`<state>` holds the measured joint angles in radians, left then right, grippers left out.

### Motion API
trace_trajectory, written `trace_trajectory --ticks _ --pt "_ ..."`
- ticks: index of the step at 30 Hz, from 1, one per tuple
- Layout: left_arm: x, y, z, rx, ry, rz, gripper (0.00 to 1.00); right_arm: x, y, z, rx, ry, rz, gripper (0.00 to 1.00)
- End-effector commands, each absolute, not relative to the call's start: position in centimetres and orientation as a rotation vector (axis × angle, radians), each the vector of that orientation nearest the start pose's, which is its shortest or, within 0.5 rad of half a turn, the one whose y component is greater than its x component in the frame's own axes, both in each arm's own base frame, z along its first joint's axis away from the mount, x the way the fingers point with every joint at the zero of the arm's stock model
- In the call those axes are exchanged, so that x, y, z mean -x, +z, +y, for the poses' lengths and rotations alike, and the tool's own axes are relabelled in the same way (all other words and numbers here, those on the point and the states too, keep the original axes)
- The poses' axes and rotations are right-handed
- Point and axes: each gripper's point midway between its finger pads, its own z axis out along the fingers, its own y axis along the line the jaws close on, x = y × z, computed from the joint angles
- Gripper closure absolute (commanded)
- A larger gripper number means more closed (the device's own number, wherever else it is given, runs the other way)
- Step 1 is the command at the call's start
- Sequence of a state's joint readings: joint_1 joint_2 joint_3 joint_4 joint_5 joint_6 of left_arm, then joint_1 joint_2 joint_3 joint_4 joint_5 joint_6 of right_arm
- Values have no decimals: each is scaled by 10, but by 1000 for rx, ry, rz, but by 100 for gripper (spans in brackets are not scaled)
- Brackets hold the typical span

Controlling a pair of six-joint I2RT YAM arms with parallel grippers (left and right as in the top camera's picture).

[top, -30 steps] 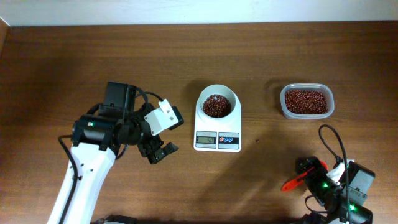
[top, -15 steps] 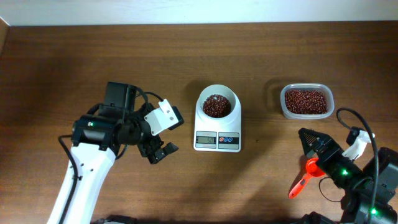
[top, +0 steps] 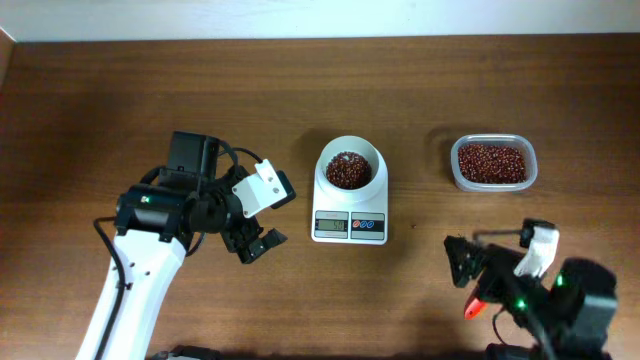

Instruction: Scoop and weigh 50g on scale

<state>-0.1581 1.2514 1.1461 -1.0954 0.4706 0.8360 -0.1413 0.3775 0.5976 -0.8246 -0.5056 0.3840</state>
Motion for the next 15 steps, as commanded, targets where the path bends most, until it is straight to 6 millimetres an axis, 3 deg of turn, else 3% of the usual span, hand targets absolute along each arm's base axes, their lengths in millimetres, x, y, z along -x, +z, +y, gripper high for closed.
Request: trace_trajectory --ticks 1,6,11,15 --pt "-254 187 -120 -1336 -433 2239 1 -189 215 37 -248 493 1976 1" --pt "-254 187 -120 -1336 -433 2239 1 -200 235 27 -180 413 1735 1" --pt "-254 187 -120 -1336 -433 2239 1 -225 229 33 -103 430 1562 1" --pt "-254 187 -120 -1336 -433 2239 1 -237 212 32 -90 427 1512 1"
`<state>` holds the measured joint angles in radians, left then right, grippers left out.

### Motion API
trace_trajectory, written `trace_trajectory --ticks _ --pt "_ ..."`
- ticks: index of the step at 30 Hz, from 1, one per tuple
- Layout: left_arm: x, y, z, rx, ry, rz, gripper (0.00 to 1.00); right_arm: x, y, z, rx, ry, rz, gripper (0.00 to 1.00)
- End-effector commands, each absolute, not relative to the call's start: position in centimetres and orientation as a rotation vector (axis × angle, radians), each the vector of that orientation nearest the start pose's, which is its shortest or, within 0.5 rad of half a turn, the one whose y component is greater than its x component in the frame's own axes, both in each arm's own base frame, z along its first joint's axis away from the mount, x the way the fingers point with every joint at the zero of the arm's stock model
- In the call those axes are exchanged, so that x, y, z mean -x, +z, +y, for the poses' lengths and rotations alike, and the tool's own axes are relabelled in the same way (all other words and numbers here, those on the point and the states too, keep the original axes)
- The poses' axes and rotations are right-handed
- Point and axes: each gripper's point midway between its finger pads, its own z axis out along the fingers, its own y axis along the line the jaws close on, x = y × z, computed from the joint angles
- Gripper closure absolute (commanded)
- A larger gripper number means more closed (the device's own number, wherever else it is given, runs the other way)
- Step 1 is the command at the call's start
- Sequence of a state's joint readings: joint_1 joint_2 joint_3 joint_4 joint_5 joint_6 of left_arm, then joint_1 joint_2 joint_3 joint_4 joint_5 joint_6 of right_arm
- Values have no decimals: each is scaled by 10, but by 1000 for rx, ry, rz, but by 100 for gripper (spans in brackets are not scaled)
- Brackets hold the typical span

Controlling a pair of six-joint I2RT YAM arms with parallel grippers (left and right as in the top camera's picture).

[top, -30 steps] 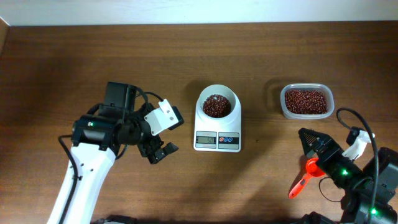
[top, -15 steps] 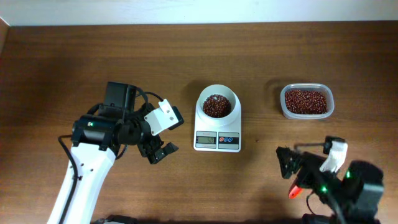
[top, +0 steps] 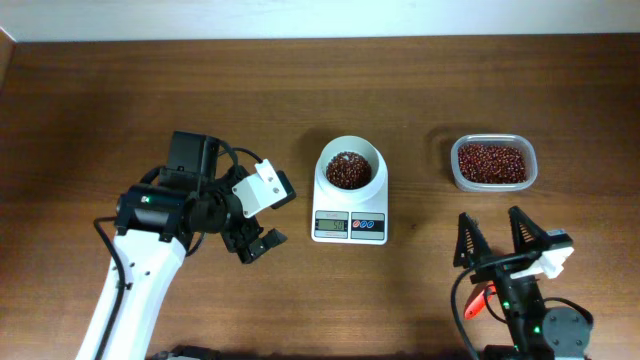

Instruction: Scoop and weigh 50g on scale

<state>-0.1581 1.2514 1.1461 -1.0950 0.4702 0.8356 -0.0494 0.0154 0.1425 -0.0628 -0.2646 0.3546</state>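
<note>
A white scale [top: 350, 226] stands mid-table with its display facing the front. On it sits a white cup [top: 349, 167] holding red beans. A clear tub [top: 492, 163] of red beans stands to the right of the scale. In front of the tub my right gripper [top: 496, 238] points toward the far side, open wide with nothing between its fingers. A small red-orange piece [top: 480, 300] shows beside the right arm; what it is cannot be told. My left gripper [top: 257, 245] hangs left of the scale, open and empty.
Brown wooden table [top: 120, 100] with a pale wall strip along its far edge. The left arm's white link [top: 130, 290] runs from the front left toward the scale.
My right gripper pointed left, lower and nearer the front edge; now it points toward the far side with its fingers spread wide. The left arm, scale, cup and tub have not moved.
</note>
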Motion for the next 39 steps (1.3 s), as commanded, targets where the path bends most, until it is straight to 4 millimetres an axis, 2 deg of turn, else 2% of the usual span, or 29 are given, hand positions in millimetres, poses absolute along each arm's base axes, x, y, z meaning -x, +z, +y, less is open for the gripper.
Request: trace_trajectory --ticks 1,6,8,12,16,20,39 --pt "-254 187 -120 -1336 -433 2239 1 -238 208 32 -89 428 1512 1" --pt "-254 187 -120 -1336 -433 2239 1 -240 193 35 -24 369 1541 1" --pt "-254 187 -120 -1336 -433 2239 1 -242 187 32 -50 351 1563 1" --pt "-254 187 -120 -1336 -433 2239 1 -245 160 25 -98 318 1637 1" --pt "-254 187 -120 -1336 -433 2239 1 -245 158 21 -79 262 1643 1" --pt "-254 187 -120 -1336 -433 2239 1 -245 158 20 24 159 1642 1" --pt "-254 187 -121 -1337 -433 2239 1 -245 158 21 26 163 1641 1"
